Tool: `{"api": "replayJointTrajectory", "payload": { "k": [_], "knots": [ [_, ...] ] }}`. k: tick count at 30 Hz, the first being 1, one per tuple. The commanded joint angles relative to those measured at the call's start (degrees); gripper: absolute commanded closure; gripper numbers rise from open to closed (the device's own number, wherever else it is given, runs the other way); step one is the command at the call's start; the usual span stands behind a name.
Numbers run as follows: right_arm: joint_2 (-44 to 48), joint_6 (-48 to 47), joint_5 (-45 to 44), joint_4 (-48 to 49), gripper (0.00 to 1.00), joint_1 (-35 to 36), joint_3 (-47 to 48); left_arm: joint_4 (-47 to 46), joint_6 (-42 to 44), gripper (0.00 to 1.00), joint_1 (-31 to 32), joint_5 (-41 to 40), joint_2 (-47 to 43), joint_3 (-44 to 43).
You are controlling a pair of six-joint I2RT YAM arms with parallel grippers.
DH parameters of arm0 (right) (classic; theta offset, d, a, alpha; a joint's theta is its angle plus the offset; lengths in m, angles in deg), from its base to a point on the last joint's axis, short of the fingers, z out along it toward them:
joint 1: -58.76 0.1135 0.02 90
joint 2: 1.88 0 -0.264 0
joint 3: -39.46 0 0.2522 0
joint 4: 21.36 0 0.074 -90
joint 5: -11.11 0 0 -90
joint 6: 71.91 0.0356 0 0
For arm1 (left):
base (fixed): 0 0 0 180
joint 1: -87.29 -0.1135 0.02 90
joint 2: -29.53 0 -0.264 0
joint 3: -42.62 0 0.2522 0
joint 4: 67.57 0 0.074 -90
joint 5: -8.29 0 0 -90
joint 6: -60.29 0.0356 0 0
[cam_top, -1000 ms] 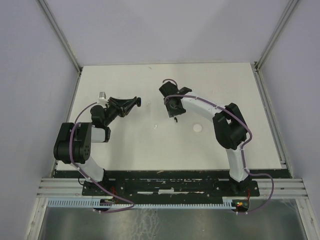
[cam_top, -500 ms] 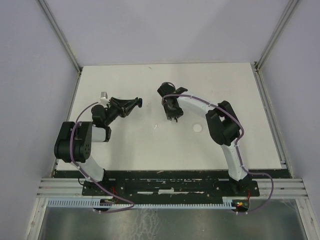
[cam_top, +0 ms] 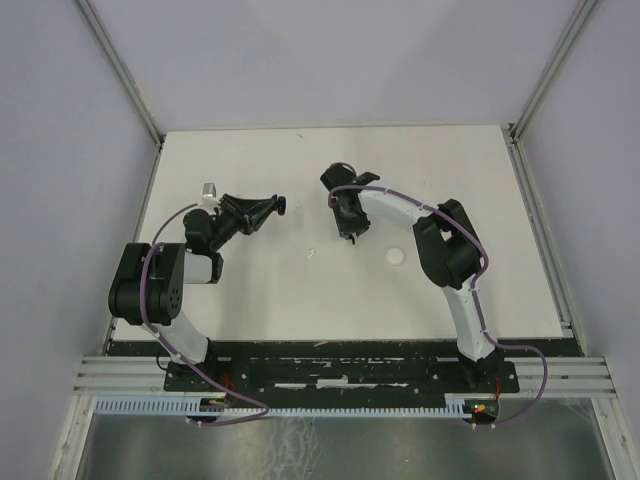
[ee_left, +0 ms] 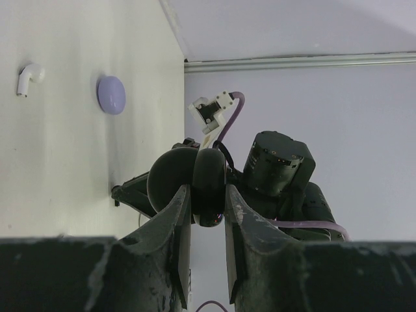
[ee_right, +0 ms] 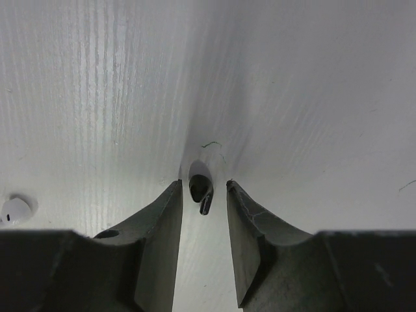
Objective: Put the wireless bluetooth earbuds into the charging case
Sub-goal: Pick up the earbud from the center of the board.
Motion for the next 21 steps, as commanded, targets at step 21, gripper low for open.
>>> {"api": "replayJointTrajectory", "payload": {
  "k": [21],
  "knots": [
    [-1.2, 0.4, 1.6, 1.1, 0.78, -0.7, 1.6, -1.9, 2.3, 0.97, 0.6, 0.7, 0.7, -2.0]
  ]
}}
